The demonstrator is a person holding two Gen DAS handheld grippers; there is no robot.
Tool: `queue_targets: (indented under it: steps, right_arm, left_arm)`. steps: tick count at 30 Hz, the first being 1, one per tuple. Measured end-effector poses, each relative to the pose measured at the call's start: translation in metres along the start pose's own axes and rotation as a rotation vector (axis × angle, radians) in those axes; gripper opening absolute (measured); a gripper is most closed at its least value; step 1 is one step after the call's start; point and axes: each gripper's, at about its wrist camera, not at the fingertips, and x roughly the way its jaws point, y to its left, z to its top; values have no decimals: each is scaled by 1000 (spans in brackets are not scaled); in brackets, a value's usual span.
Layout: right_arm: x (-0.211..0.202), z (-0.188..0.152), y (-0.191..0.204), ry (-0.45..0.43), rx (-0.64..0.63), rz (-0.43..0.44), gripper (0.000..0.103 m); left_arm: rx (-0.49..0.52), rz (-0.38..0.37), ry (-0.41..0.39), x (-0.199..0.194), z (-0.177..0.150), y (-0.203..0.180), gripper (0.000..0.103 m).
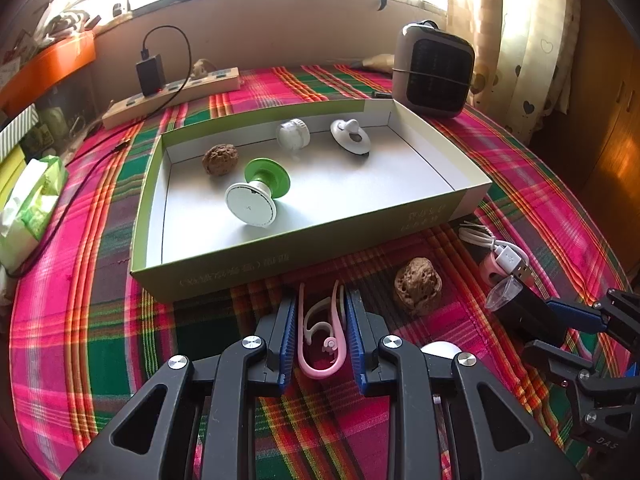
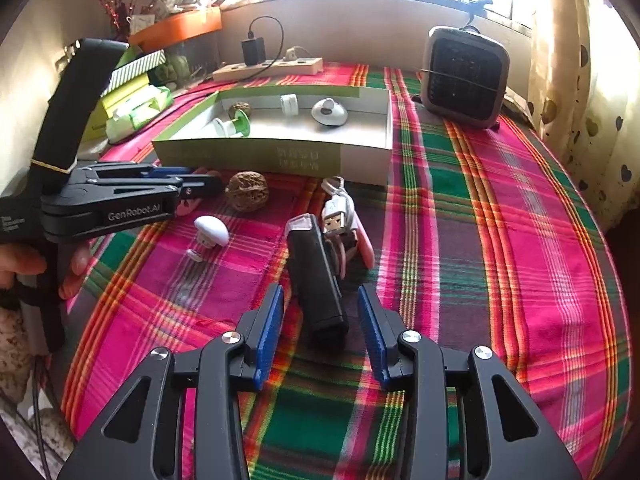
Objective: Organize objects
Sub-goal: 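Lift and carry the power bank and pink ear hook toward the box with both grippers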
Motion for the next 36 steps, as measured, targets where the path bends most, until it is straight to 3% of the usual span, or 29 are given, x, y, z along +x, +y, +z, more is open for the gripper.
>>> queue_targets:
  steps: [2,4,6,12,36]
  right_arm:
    - [0,1,2,-6,-2,-4,38]
    - [1,2,3,-3,-5,0,27]
    - [2,2,5,-2,-12,8,25]
    - [6,4,7,10,-20,39,25]
    - [20,19,9,24,-16,18,25]
  left_arm:
    - [-2,-1,0,-1,-2,0,22]
    - [-4,-2,0,-2,-3,0,22]
    - [-4,1,-1,-2,-4,0,22]
    - [-4,2,-1,-3,-4,0,22]
    - [0,4,-9,-5,-5,0,21]
